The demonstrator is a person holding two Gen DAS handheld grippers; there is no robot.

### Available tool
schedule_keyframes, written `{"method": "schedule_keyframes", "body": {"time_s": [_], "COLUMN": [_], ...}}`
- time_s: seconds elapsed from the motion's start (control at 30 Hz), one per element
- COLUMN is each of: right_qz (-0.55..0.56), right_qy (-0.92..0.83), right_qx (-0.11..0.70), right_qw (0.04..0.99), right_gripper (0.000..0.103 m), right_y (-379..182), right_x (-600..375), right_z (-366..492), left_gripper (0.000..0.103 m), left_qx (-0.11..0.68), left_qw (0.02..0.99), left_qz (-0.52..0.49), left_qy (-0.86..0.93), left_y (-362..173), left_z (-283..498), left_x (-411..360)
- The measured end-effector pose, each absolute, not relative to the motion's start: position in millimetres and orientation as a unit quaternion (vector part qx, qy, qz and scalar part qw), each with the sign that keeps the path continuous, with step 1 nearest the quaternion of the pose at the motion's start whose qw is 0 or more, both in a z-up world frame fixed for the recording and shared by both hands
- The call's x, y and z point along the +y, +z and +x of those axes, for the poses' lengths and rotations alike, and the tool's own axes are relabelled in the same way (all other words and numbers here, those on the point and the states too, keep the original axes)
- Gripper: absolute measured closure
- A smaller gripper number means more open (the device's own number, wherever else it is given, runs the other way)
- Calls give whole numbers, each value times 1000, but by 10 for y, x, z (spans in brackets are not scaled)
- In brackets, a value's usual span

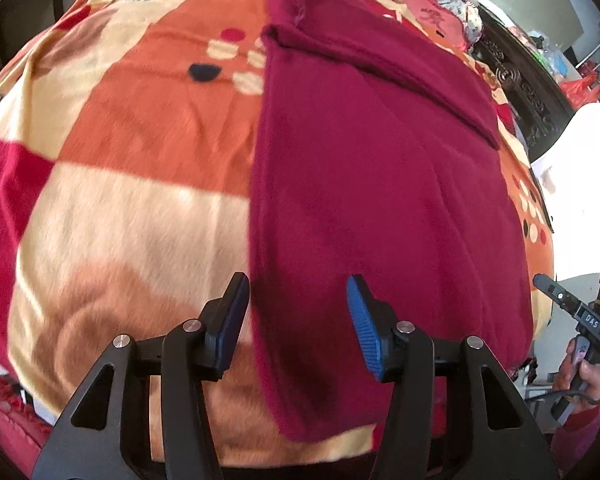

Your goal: Fold small clothes

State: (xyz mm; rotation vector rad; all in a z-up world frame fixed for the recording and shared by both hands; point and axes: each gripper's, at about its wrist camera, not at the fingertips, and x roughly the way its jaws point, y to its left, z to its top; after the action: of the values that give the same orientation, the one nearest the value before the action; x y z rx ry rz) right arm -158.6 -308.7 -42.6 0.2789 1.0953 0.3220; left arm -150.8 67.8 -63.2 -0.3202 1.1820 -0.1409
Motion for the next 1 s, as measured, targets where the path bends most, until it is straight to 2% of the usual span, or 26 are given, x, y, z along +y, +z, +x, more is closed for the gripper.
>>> {"method": "schedule_keyframes", "body": {"time_s": [0.37, 0.67, 1.0], "right_qz": [140, 155, 146], "right_qy": [180, 198, 187], "right_qx": [549, 550, 562], "right_qw": [804, 796, 793], "right_gripper": [52, 39, 35], "right_y": [-636, -742, -733], "right_x": [-2998, -2951, -2879], "right_z": [-1791, -1760, -1703], "left_gripper": [52, 35, 33], "left_qx": [580, 570, 564], "left_qw": [790, 803, 806], "left_qz": [-180, -141, -145], "left_qy": [-84, -101, -107], "left_y": [-745, -775, -783], "left_z": [-1688, -1716, -1698], "left_x": [794, 650, 632]}}
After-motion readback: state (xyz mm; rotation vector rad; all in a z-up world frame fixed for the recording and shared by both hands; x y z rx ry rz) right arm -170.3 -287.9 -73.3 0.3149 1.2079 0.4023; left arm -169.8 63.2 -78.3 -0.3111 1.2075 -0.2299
